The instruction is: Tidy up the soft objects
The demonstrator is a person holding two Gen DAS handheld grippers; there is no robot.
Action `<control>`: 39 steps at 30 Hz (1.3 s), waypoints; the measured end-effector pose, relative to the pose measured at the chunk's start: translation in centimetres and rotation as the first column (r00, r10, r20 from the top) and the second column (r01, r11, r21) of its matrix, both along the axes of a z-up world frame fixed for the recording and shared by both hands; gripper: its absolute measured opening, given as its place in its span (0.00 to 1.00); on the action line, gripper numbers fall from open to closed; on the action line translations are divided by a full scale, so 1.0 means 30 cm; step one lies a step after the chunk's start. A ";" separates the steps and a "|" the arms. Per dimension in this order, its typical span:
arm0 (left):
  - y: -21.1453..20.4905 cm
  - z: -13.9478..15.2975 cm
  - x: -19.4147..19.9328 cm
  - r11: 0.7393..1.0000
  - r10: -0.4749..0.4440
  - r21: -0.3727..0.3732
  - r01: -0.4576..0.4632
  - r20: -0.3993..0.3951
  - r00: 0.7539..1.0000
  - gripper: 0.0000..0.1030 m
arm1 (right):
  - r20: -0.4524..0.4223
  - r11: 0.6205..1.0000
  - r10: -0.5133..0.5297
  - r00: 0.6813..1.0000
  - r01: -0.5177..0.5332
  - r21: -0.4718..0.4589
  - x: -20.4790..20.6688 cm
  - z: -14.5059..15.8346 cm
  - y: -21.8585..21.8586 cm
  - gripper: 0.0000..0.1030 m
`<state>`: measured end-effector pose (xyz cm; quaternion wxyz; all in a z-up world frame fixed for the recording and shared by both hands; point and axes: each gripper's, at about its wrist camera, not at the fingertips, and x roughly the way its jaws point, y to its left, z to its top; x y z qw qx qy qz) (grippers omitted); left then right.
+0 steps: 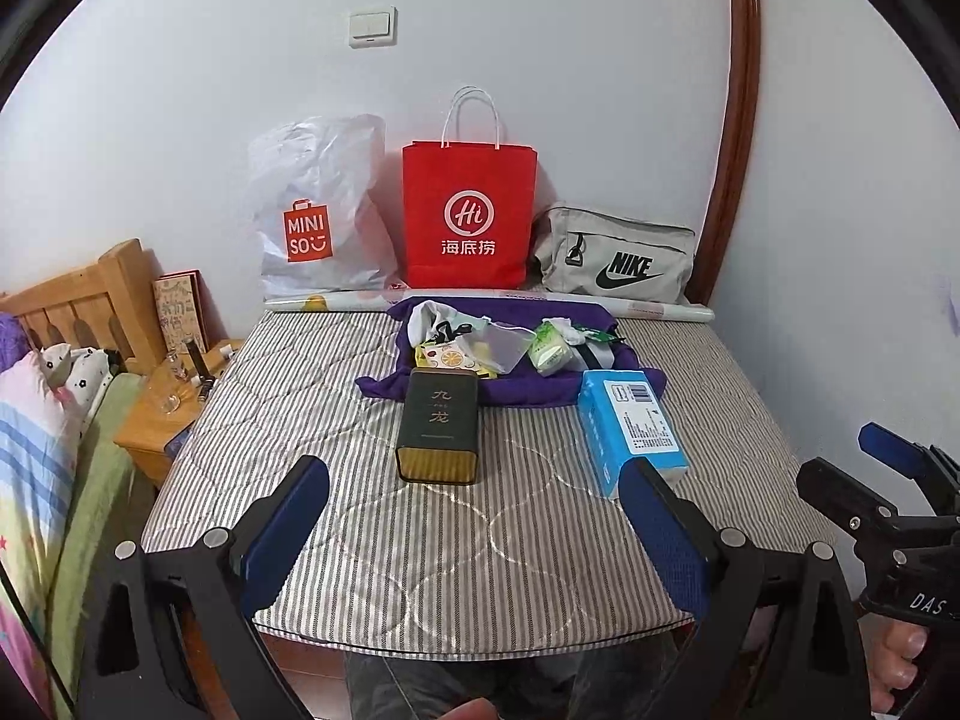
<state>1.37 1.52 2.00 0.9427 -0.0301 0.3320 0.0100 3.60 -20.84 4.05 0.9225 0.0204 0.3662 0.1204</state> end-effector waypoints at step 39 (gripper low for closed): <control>0.002 0.011 -0.015 1.000 0.002 0.001 -0.002 0.005 1.000 0.95 | -0.006 1.000 0.009 1.000 -0.009 0.006 -0.010 0.005 -0.020 0.98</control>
